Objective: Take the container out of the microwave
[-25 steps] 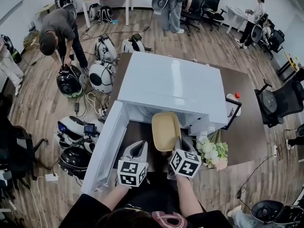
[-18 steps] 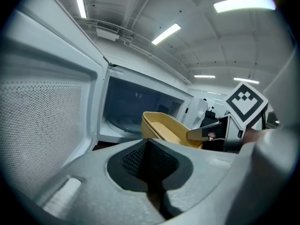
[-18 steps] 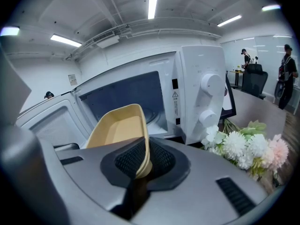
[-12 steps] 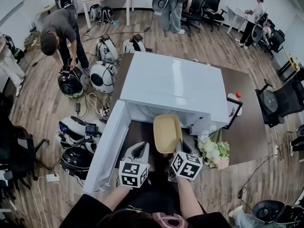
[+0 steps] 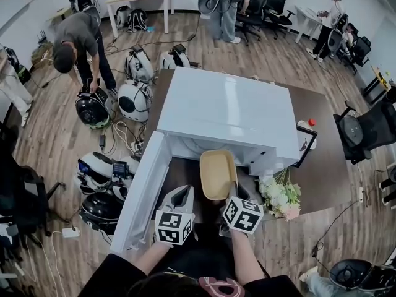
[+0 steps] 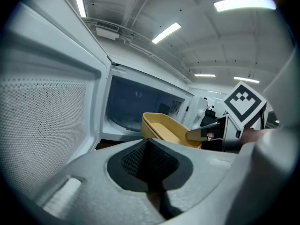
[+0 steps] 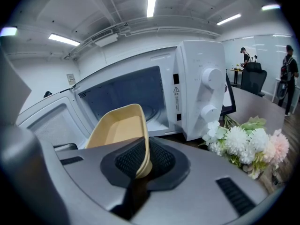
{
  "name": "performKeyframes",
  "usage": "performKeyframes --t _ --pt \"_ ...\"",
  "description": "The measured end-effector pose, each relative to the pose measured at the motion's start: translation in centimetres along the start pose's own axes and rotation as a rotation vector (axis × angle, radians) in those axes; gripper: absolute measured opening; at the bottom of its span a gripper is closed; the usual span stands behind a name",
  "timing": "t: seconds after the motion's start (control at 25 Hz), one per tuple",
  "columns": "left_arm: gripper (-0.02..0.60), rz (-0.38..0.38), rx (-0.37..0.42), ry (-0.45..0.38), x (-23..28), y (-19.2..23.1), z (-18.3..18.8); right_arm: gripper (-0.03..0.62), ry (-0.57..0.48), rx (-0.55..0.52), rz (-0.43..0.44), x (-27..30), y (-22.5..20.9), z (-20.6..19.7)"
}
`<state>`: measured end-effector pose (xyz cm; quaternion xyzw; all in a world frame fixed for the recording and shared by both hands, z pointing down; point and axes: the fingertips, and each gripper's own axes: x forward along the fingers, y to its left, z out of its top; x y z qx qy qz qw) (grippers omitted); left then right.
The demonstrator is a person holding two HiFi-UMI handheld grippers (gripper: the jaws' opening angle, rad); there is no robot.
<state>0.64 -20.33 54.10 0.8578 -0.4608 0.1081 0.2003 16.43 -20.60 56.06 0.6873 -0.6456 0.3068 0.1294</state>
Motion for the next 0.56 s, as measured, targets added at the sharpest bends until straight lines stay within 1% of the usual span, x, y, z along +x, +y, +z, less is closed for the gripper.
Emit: performKeyframes --t 0.56 --pt "0.009 0.005 -0.014 -0.019 0.4 0.78 0.39 0.032 0.001 -0.003 -0.014 0.41 -0.09 0.26"
